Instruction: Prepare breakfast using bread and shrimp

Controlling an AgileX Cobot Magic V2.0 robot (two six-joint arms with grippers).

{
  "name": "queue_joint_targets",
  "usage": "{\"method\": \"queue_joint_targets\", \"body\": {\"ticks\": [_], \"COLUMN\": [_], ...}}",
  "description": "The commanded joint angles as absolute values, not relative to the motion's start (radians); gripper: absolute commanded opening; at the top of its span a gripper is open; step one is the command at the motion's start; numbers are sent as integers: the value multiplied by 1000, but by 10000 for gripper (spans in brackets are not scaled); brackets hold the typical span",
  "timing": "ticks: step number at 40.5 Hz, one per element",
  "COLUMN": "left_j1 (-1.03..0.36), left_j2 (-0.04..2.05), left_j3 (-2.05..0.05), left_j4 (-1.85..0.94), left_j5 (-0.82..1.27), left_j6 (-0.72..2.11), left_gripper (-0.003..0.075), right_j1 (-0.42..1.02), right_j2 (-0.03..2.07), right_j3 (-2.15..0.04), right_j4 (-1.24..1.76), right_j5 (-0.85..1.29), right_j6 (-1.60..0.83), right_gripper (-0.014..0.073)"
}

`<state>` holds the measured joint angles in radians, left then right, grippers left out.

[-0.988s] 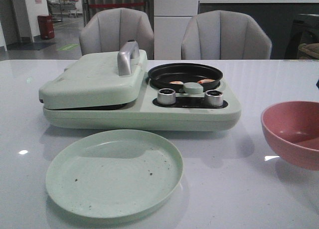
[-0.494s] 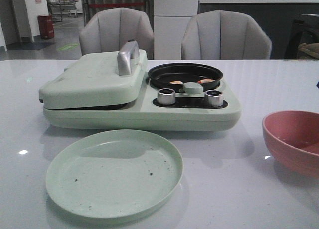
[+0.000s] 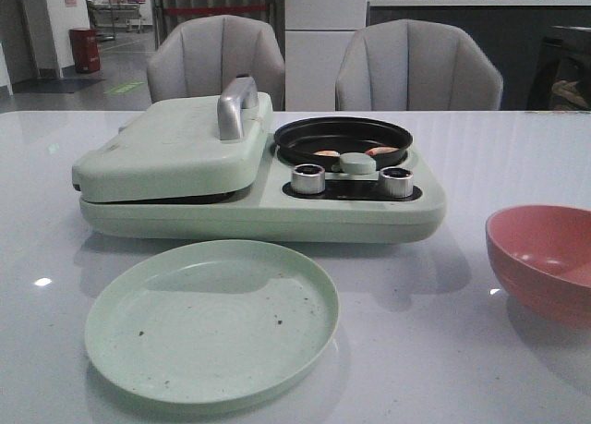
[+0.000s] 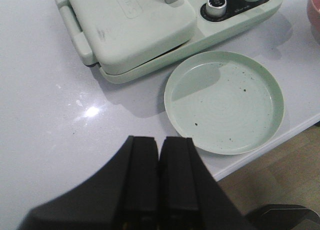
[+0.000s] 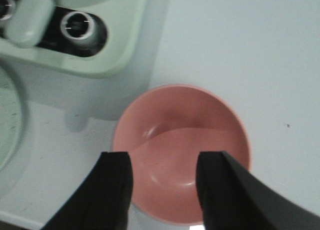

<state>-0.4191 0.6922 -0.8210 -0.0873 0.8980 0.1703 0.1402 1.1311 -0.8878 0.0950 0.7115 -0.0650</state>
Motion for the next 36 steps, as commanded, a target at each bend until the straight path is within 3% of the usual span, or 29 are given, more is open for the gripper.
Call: {"method": "queue_joint_targets", "body": {"ticks": [1,9,14,29,36], "left_j1": [-426,-426,-426,-426,-426], "left_j2": [689,689,689,689,689], "left_j3": [-848,-848,-848,-848,-848], "left_j4": [-104,-104,-106,-106,-90], "left_j5": [830,830,830,830,830], "left_j6": [162,162,162,162,124], "left_gripper": [98,98,98,98,99], "right_j1": [196,215,213,213,213], "right_j2": [1010,829,724,561,561], "right_j3": [-891,-837,-805,-698,-694], "right_j4": [94,72,-11,-55,-55], "right_j5": [708,853,931,932,926], "right_j6": [-75,-35,70,100,99], "right_gripper": [423,415,359,312,152]}}
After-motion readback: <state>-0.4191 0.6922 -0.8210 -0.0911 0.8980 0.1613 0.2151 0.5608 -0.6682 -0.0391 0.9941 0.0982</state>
